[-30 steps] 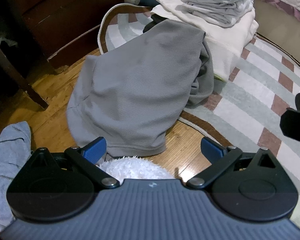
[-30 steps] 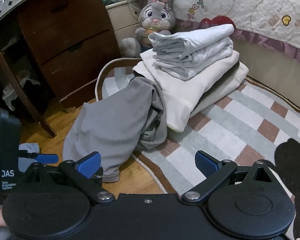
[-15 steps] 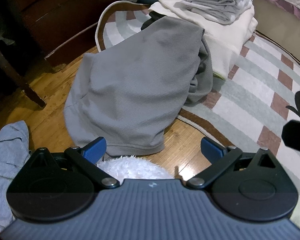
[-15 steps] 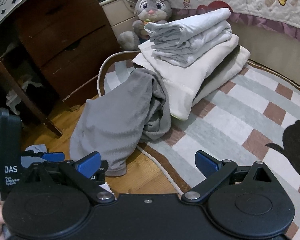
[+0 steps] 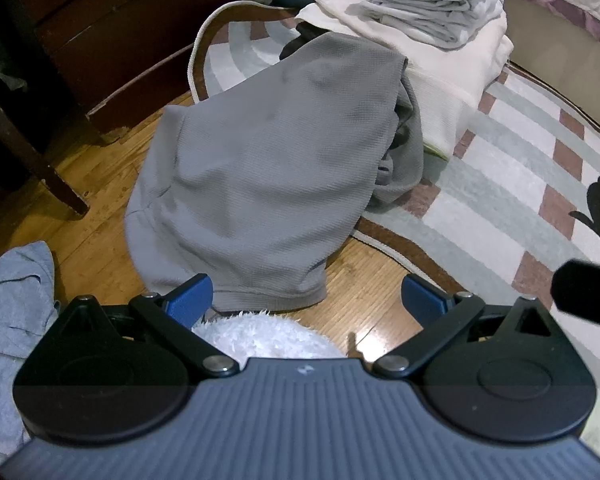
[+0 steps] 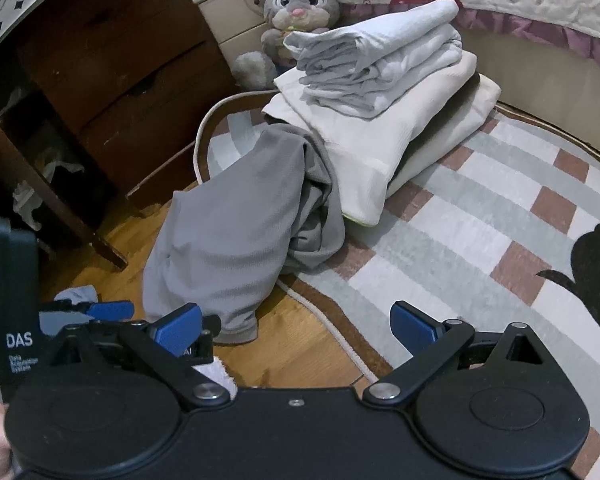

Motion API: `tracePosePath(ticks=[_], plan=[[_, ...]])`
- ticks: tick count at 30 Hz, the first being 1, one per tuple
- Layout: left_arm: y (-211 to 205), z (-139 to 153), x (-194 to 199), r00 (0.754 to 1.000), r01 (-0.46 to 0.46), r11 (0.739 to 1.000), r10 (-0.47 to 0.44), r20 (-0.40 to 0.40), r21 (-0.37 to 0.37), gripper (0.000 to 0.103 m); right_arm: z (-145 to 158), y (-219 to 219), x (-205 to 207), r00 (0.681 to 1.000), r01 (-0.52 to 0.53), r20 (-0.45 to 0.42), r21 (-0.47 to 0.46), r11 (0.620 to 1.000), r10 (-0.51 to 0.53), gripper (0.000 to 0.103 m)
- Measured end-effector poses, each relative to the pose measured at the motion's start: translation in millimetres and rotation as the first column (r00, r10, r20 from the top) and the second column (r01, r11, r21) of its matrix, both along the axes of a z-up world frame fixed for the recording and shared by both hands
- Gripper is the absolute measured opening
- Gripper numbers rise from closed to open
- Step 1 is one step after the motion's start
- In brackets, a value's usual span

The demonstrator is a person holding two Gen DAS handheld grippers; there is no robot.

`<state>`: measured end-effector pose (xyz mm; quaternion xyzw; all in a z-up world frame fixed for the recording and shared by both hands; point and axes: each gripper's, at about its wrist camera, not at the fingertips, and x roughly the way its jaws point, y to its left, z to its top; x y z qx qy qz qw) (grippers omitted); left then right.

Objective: Fold clothes

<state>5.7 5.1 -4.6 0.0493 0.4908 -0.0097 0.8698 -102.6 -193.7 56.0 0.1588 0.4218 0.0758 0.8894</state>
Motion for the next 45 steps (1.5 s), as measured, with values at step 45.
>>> tracePosePath(ticks=[45], plan=[[157, -49, 72, 0.965, -0.260, 0.955, 0.263, -0.004, -0.143, 0.063, -68, 8, 60, 0.969, -0.116, 0.234, 0.136, 0.984, 0.082, 0.085]])
